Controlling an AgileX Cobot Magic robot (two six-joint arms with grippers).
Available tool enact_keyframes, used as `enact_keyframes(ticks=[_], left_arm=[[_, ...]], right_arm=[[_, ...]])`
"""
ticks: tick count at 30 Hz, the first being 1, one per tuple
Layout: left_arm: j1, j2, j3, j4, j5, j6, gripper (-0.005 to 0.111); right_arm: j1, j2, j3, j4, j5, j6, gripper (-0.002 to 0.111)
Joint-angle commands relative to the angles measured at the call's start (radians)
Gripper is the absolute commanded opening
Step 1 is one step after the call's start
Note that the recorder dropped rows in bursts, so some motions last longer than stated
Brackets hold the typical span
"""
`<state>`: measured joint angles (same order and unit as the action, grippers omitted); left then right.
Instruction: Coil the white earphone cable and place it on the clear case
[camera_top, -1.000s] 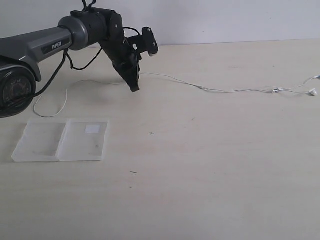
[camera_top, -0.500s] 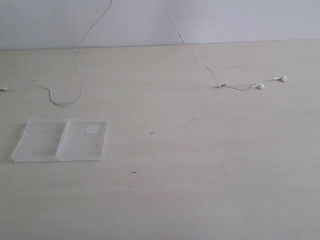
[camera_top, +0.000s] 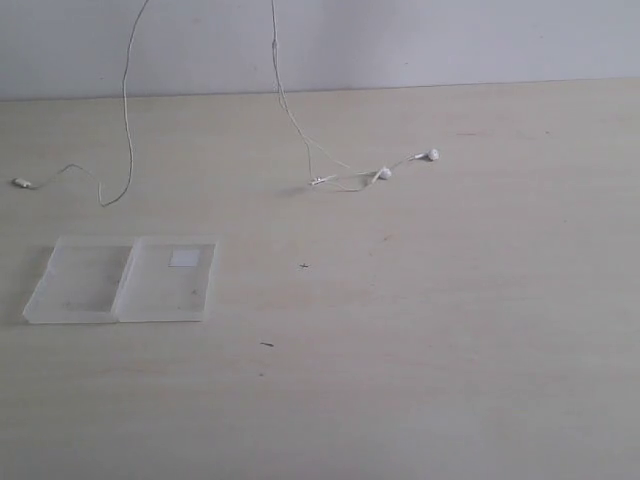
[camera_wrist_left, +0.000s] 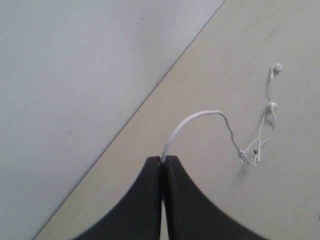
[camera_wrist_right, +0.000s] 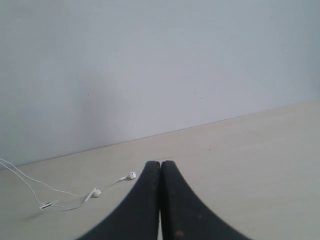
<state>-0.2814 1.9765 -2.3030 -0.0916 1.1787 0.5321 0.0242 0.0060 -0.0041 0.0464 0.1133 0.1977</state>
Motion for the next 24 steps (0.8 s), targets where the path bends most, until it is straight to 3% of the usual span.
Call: enact_keyframes(ticks=[1,12,24], left_arm=[[0.004,-0.014,-0.003,-0.021,0.042,-0.014,0.000],[0.000,-0.181,-0.003,-0.041,0.042,-0.074,0.000],[0.000,-0.321,-0.003,-0.249,0.042,-0.052,0.000]], right_arm=[[-0.001,-0.006,0.004,0.002,-0.010,-0.001,0.000],[-0.001,-0.006,0.004,0.049,-0.011,-0.001,0.000],[-0.001,-0.006,0.004,0.356,-0.017,-0.001,0.000]])
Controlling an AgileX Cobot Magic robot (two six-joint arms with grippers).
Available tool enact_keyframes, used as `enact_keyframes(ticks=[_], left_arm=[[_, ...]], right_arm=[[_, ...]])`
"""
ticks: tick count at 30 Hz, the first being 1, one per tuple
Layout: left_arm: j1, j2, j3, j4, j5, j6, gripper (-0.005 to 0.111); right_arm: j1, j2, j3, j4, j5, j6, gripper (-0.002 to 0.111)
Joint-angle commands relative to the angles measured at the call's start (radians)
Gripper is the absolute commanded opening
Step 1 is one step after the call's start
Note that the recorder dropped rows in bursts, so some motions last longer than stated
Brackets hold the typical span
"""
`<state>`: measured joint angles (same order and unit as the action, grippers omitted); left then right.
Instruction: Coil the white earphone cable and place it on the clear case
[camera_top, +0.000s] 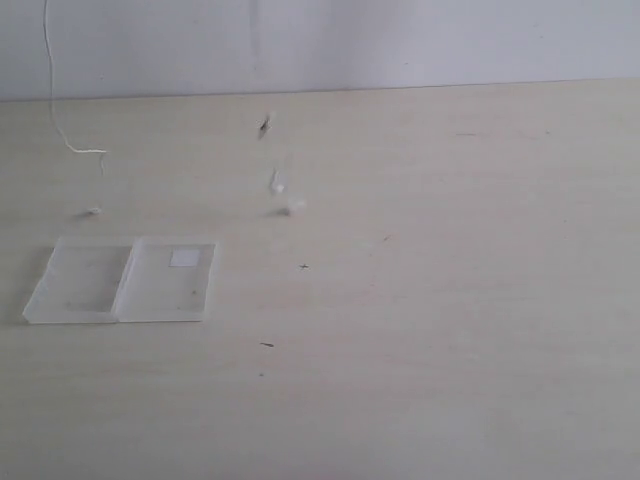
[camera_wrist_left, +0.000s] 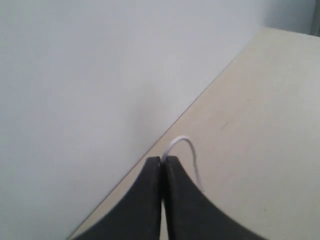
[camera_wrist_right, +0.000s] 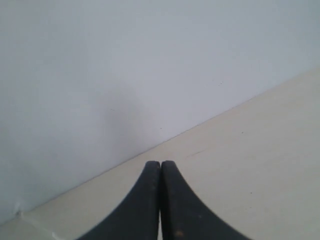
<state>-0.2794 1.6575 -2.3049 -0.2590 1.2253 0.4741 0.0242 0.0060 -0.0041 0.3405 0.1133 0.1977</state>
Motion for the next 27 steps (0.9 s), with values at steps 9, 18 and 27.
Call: enact_keyframes(ticks=[9,18,27], left_arm=[[-0.002,-0.006,-0.055,-0.135,-0.004,0.015,0.000],[-0.002,-0.004,-0.129,-0.207,-0.004,0.015,0.000],[-0.002,0.030,-0.129,-0.335,-0.081,0.015,0.000]], right_arm=[[-0.001,-0.006,0.004,0.061,-0.178,-0.108,0.000],[-0.001,0.081,0.004,-0.005,-0.307,-0.125,0.015],[-0.001,0.265,0.004,-0.175,-0.591,-0.013,0.015]])
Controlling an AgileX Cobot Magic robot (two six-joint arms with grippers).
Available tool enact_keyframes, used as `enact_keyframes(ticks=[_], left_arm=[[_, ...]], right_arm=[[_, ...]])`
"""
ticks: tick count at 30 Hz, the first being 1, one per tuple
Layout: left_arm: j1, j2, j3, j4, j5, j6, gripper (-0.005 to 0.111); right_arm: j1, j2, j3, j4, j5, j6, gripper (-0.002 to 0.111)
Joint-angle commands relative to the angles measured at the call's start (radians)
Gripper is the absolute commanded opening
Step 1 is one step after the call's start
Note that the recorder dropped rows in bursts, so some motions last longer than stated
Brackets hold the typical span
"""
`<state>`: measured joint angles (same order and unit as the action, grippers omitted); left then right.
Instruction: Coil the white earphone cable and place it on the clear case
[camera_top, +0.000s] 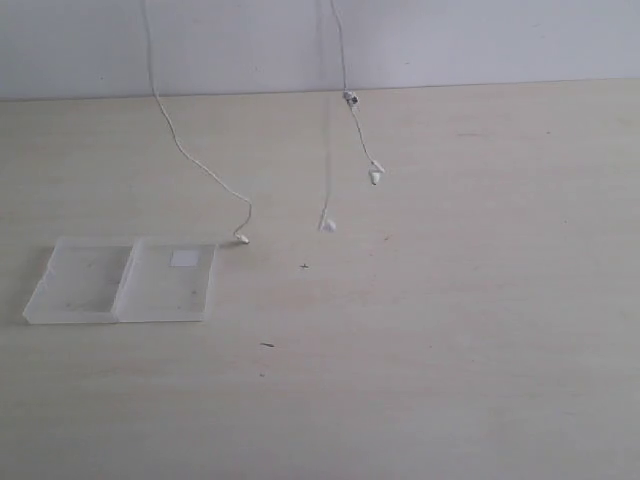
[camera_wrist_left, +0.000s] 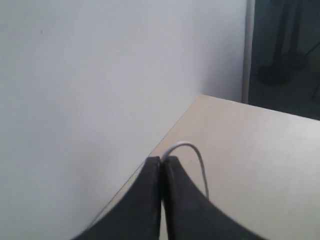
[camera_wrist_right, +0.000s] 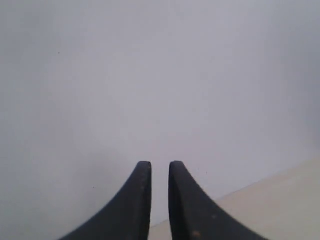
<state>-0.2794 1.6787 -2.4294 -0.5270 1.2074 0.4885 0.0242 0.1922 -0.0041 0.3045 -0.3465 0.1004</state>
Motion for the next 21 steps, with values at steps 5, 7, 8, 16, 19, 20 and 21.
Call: enact_keyframes(ticks=[5,7,8,16,19,20,21], left_arm=[[-0.002,0.008,-0.004,-0.088,-0.085,0.001,0.000],[-0.002,0.008,-0.004,-0.088,-0.078,-0.002,0.000],[-0.002,0.008,-0.004,-0.088,-0.076,-0.003,0.000],[-0.002,0.008,-0.004,-0.084,-0.070,-0.033,0.000],[-0.002,0.008,-0.004,-0.082,-0.080,-0.049,0.000],[-0.002,0.008,-0.004,-0.082,-0.082,-0.050,0.000],[-0.002,0.008,-0.004,-0.082,-0.082,-0.052,0.000]], right_arm=[[-0.001,0.232,-0.063,-0.328,-0.150,0.183,0.015],[-0.001,0.312,-0.109,-0.417,-0.150,0.229,0.015],[-0.001,0.345,-0.128,-0.456,-0.150,0.256,0.015],[-0.001,0.645,-0.269,-0.932,-0.265,0.434,0.020],[-0.001,0.749,-0.328,-1.182,-0.400,0.489,0.032],[-0.001,0.775,-0.348,-1.243,-0.432,0.519,0.036],[-0.001,0.811,-0.381,-1.286,-0.469,0.561,0.040]])
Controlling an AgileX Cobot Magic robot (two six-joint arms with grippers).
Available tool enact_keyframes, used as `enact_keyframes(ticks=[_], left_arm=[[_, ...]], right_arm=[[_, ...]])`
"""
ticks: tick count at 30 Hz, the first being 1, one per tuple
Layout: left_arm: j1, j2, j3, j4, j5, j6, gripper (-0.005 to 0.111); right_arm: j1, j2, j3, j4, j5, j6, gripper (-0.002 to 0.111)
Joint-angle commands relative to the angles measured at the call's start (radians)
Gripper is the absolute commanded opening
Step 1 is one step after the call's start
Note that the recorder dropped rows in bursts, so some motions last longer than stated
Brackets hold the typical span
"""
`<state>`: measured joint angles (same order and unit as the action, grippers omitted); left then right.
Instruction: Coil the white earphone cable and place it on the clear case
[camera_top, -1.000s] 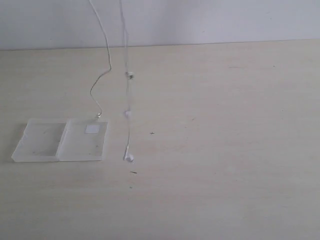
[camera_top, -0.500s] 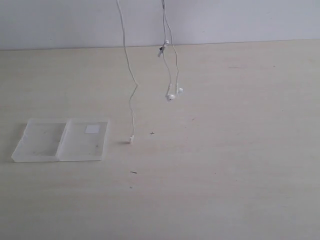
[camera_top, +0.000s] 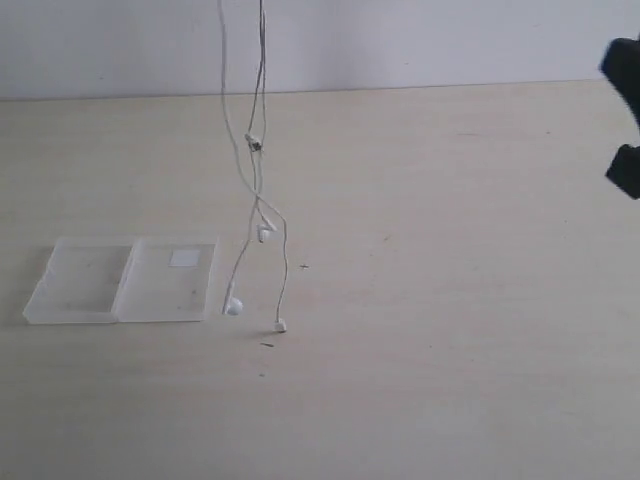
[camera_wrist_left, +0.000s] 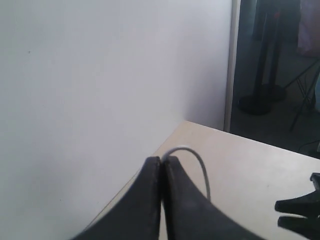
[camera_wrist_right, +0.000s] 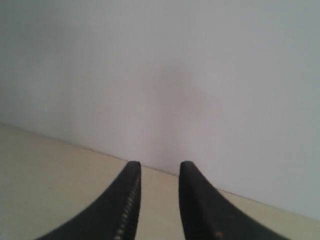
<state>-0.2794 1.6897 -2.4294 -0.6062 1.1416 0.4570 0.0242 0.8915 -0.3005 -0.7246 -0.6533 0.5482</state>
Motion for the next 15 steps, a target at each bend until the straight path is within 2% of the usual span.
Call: enact_keyframes(ticks=[1,6,9,12,15], left_arm=[[-0.002,-0.003,-0.004,-0.003,-0.016,-0.021,0.000],[-0.002,-0.003,-0.004,-0.001,-0.018,-0.024,0.000],[-0.002,-0.003,-0.004,0.004,-0.018,-0.024,0.000],[-0.002,-0.003,-0.004,0.009,-0.018,-0.024,0.000],[-0.002,-0.003,-0.004,0.008,-0.018,-0.026,0.000]], right_arm=[[-0.001,0.134,-0.106,-0.288,-0.176,0.135,0.043],[-0.001,0.257,-0.245,-0.413,-0.218,0.315,0.049],[-0.001,0.332,-0.311,-0.540,-0.373,0.434,0.049],[-0.001,0.391,-0.359,-0.603,-0.516,0.471,0.051],[-0.001,0.435,-0.399,-0.641,-0.568,0.498,0.056]])
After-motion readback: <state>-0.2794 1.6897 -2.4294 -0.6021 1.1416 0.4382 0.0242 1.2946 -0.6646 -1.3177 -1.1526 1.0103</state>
